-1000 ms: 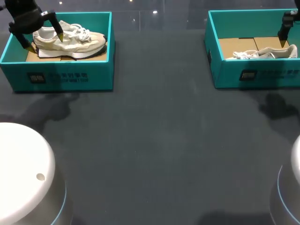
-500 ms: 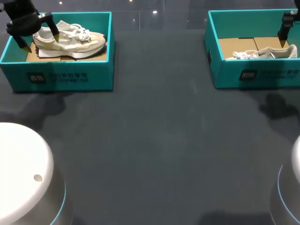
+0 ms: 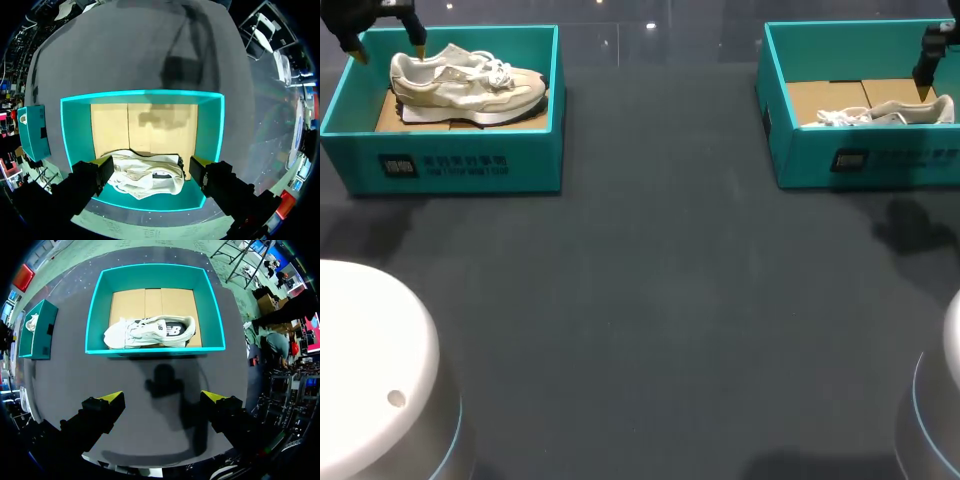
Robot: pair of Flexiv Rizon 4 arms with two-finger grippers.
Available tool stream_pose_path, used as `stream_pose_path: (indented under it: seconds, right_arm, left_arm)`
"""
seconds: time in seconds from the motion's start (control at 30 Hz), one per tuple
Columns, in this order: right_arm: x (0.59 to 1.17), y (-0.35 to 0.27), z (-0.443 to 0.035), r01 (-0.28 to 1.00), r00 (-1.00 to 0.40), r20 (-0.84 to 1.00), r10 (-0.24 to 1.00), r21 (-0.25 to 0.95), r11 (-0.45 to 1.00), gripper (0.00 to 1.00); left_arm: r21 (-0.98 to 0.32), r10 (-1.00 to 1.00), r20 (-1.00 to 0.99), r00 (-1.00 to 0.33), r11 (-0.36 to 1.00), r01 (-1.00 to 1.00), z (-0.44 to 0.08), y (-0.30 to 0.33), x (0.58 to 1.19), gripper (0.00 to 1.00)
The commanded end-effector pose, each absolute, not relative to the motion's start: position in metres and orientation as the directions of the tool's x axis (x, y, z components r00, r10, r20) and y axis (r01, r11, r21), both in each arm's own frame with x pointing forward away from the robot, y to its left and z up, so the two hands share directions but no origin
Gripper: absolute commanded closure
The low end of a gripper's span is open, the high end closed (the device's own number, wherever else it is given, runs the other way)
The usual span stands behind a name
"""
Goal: Take the shoe out of the shoebox, open the shoe tongue, remove and reinsert the insole, then place the shoe into the shoebox
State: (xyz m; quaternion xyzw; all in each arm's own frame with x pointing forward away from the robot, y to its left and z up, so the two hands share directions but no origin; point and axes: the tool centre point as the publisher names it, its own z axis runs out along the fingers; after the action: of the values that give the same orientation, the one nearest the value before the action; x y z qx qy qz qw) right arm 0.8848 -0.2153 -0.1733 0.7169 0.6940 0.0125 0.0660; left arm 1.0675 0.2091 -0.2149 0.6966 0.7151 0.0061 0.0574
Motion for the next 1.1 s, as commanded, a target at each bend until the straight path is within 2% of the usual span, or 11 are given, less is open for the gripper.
stream_pose_path:
  seconds: [0.03,0.2,0.4,0.77,1.1]
  right_arm:
    - [0.885,-0.215,-0.173,0.993,0.038,-0.075,0.996,0.111,-0.029,0.0]
    - [0.885,-0.215,-0.173,0.993,0.038,-0.075,0.996,0.111,-0.029,0.0]
    - [0.885,-0.215,-0.173,0.993,0.038,-0.075,0.996,0.111,-0.029,0.0]
    - [0.885,-0.215,-0.173,0.993,0.038,-0.075,0.996,0.111,-0.029,0.0]
    - [0.885,-0.215,-0.173,0.993,0.038,-0.075,0.996,0.111,-0.029,0.0]
  left_arm:
    - [0.051,0.997,-0.07,-0.022,0.025,0.998,-0.214,0.209,1.076,0.0]
    - [0.051,0.997,-0.07,-0.022,0.025,0.998,-0.214,0.209,1.076,0.0]
    - [0.108,1.0,-0.011,-0.015,0.016,0.994,-0.224,0.228,1.114,0.0]
    - [0.091,1.0,-0.005,0.005,-0.004,0.996,-0.245,0.257,1.172,0.0]
    - [0.091,1.0,-0.005,0.005,-0.004,0.996,-0.245,0.257,1.172,0.0]
